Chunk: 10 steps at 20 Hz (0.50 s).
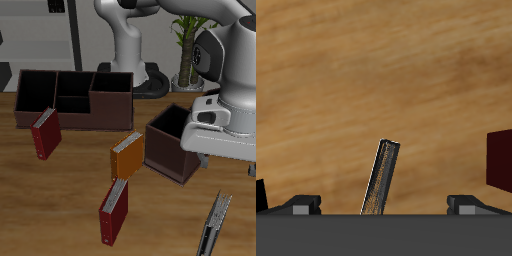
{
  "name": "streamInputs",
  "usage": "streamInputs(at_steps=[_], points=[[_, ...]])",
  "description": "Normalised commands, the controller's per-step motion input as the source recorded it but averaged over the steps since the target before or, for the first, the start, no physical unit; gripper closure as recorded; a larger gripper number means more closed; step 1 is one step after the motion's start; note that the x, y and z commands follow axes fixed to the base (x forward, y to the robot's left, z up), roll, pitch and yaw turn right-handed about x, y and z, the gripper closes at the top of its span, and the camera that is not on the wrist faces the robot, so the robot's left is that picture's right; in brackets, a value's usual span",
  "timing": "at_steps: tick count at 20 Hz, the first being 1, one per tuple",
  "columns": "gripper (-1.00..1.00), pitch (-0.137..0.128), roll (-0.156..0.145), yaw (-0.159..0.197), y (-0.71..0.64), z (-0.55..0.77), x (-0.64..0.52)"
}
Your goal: Place the striped book into the left desk caddy's left compartment
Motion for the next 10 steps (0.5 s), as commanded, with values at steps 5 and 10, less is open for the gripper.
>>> streamInputs(at_steps=[5, 10], points=[[-1.0, -0.001, -0.002, 0.002, -0.02, -0.18, 0.04], [-1.0, 0.02, 0.0, -0.032, 0.01, -0.28, 0.1]])
